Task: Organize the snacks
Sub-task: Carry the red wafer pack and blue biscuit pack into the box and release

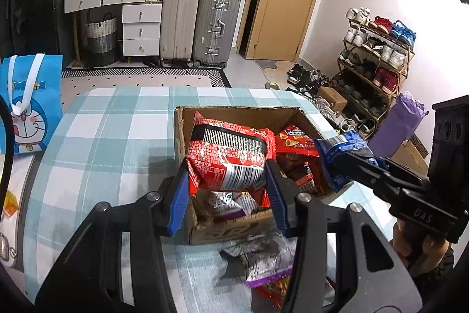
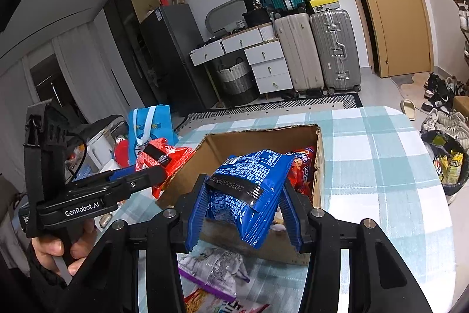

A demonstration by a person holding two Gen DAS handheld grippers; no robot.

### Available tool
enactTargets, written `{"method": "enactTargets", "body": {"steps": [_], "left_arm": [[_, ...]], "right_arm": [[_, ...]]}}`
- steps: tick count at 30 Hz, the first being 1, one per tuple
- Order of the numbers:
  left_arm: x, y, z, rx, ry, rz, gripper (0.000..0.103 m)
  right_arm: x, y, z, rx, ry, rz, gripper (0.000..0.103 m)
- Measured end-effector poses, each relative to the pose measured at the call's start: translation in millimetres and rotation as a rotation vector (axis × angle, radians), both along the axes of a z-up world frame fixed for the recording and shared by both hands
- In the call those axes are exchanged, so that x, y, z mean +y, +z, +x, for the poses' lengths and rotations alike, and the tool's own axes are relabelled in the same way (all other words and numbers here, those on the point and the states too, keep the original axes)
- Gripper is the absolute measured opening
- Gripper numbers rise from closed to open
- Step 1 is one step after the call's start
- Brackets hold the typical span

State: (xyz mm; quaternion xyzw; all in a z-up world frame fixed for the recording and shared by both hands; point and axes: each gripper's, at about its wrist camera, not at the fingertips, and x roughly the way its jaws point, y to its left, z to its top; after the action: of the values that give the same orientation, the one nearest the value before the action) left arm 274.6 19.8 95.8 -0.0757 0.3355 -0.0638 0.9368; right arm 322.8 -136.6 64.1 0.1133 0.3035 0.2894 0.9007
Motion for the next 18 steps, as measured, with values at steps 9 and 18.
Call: {"method": "enactTargets", "body": {"steps": [9,18], "left_arm": [[-11,-17,26,0.025,-0.017,0.035,0.045],[-17,-33,48,0.04,-0.021,0.055,0.045]], "right_arm": [[14,-13,19,0.025,0.017,-0.033,0.047],[24,-23,35,0.038,0.033,-0.074,0.047]]}}
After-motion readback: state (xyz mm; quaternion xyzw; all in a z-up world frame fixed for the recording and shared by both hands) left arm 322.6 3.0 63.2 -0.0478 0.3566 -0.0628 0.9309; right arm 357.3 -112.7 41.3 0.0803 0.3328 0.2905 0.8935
